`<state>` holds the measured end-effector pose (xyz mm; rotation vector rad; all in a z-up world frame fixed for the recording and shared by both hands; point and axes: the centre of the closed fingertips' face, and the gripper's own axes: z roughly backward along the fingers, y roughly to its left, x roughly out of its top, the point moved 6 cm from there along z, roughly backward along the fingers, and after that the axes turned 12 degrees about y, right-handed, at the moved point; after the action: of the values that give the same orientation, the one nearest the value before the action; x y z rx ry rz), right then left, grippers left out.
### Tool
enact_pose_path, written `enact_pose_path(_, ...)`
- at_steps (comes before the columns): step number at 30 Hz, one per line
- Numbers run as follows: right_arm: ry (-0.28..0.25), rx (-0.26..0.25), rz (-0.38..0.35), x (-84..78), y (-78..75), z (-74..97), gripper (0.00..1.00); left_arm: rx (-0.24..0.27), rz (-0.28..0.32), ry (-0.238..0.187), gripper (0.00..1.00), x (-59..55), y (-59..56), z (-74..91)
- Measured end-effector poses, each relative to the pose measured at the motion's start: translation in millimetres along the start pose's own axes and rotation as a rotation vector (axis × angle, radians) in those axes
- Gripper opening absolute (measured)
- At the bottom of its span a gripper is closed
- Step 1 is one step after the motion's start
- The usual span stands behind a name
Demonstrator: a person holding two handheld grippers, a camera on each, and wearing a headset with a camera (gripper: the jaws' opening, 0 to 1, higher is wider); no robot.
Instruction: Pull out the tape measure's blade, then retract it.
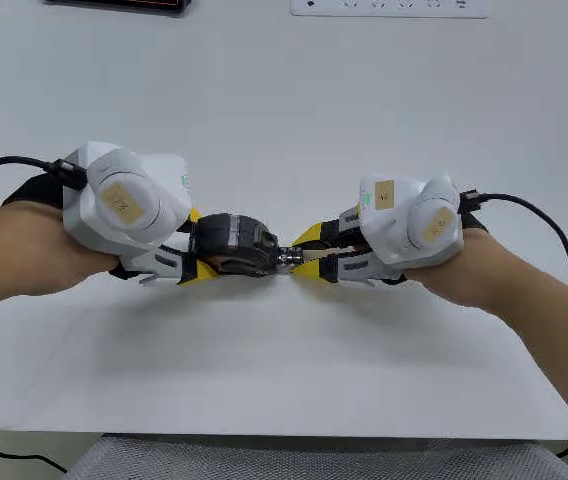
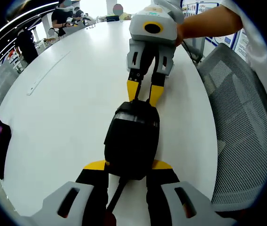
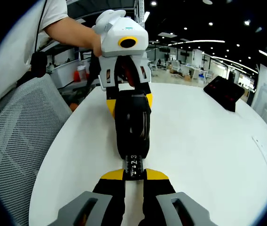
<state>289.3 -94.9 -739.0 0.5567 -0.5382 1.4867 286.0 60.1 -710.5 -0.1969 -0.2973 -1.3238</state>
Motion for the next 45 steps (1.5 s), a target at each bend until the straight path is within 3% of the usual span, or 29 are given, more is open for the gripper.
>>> enact_pose_path(45, 0.06, -0.032, -0.01, -35.8, -0.2, 36.1, 0.1, -0.003, -0.01, 0.006, 0.26, 4.7, -0.9, -1.5)
